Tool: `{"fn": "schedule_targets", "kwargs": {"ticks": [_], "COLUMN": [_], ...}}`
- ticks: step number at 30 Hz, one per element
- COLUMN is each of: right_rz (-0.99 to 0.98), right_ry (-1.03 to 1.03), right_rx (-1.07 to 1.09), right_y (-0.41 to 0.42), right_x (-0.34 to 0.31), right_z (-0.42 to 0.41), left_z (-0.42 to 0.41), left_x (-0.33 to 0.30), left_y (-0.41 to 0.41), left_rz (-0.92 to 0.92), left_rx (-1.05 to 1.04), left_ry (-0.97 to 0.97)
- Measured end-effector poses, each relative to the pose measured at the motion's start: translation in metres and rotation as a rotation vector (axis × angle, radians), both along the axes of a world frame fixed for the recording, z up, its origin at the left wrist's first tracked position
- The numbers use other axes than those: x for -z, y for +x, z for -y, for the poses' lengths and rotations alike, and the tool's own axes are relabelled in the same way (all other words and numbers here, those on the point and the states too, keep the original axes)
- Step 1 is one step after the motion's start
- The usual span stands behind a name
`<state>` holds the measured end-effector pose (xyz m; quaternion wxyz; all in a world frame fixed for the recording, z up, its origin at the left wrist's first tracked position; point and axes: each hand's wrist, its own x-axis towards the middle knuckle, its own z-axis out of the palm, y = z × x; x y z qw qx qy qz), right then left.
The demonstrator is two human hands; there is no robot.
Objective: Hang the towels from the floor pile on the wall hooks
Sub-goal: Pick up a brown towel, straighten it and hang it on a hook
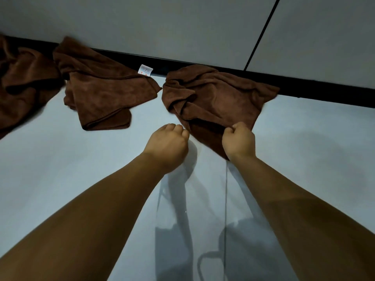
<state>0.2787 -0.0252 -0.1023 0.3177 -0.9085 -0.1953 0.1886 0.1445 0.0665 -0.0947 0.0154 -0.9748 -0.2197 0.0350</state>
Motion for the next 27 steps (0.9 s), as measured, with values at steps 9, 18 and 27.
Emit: {"fn": "schedule_targets", "kwargs": {"ticks": [9, 18, 27], "right_rz": [-0.020, 0.533, 0.809], "right_ry": [0.189, -0.072, -0.012], "right_rx": [0.001, -0.445, -0.478], "right_y": [-0.012, -0.028, -0.035], "right_x": [-0.064, -0.126, -0.189], "right_z": [-0.002, 0.008, 0.014], "left_z": [0.005, 0.004, 0.012], "left_x": [-0.043, -0.094, -0.145], "left_y": [-0.003, -0.005, -0.003], "left_rz": [0.055, 0.167, 0.413], "left_rx": [-0.016, -0.077, -0.141], "left_ry": [0.008, -0.065, -0.092]}}
